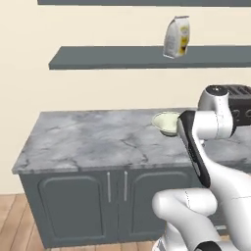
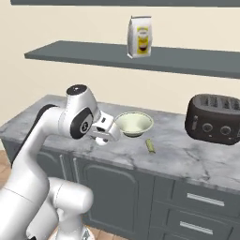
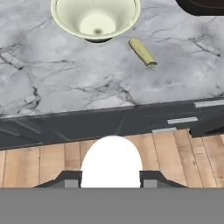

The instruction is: Pick the egg and butter from the fridge and place them by the bowl for mixing.

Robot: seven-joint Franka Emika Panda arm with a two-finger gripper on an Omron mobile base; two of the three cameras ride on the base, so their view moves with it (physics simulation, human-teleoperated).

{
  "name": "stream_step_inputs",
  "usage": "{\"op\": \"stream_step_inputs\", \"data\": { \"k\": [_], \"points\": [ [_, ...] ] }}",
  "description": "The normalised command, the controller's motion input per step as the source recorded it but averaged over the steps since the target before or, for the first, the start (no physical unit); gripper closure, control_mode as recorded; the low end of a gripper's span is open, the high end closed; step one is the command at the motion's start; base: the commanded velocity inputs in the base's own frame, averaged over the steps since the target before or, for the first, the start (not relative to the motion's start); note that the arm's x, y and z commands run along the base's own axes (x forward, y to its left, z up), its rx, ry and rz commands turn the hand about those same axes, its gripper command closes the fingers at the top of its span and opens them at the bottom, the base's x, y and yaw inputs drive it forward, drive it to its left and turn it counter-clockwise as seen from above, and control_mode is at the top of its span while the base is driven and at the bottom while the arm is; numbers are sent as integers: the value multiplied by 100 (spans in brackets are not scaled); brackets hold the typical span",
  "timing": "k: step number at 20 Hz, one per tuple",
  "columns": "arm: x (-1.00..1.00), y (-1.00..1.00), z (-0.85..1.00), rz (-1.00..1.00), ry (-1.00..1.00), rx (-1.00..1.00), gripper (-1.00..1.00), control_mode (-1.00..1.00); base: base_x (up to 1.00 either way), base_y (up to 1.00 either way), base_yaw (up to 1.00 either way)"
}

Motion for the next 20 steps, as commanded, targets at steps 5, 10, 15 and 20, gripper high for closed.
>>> {"op": "stream_step_inputs", "data": {
  "k": [5,10,15,20],
  "points": [
    [0,0,0,0,0,0,100,100,25,-71,19],
    [0,0,0,0,0,0,100,100,56,-65,24],
    [0,0,0,0,0,0,100,100,29,-13,12],
    [17,0,-1,8,0,0,100,-100,13,0,4]
  ]
}}
